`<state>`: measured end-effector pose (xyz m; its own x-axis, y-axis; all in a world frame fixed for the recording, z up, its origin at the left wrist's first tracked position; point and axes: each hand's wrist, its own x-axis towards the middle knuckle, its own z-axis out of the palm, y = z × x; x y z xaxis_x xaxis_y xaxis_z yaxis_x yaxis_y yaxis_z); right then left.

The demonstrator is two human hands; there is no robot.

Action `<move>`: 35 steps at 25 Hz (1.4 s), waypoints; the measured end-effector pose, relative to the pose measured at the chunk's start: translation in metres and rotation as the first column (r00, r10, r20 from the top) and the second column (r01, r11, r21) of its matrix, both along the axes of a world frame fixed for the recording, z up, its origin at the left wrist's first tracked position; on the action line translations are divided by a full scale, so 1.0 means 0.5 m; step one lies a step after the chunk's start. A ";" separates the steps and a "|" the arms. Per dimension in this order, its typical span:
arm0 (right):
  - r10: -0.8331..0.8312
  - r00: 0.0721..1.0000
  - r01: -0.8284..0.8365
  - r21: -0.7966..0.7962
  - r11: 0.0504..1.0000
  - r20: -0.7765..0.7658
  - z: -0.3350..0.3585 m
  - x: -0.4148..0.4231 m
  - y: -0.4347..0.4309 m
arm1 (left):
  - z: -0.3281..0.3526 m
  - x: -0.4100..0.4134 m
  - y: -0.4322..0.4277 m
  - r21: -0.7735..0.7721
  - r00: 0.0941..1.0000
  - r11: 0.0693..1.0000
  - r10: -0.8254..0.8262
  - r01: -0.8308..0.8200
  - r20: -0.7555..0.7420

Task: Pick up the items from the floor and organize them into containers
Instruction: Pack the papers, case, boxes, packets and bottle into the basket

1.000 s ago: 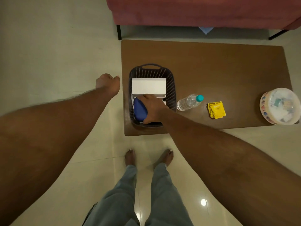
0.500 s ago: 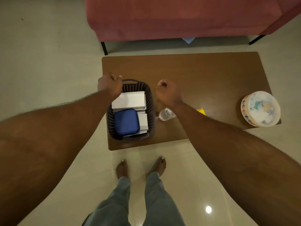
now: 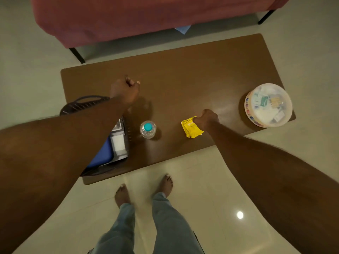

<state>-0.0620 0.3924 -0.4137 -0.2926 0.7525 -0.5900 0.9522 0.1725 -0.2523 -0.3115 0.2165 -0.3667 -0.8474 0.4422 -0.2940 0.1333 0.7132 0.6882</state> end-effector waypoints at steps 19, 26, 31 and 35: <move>-0.064 0.998 0.060 -0.161 0.985 -0.019 -0.175 0.048 -0.016 | -0.143 0.040 0.080 -0.156 0.990 0.978 -0.138 0.142 0.036; -0.195 0.971 0.169 -0.175 0.970 -0.142 -0.119 0.011 -0.058 | -0.099 0.033 0.057 -0.101 0.987 0.982 -0.152 0.157 0.050; -0.320 0.860 0.275 -0.166 0.947 -0.398 -0.018 -0.082 -0.082 | -0.016 -0.030 -0.032 -0.069 0.990 0.988 -0.143 0.141 -0.012; -0.269 0.784 0.258 -0.100 0.961 -0.560 0.078 -0.194 -0.118 | 0.046 -0.105 -0.158 -0.059 0.999 0.998 -0.032 0.029 -0.043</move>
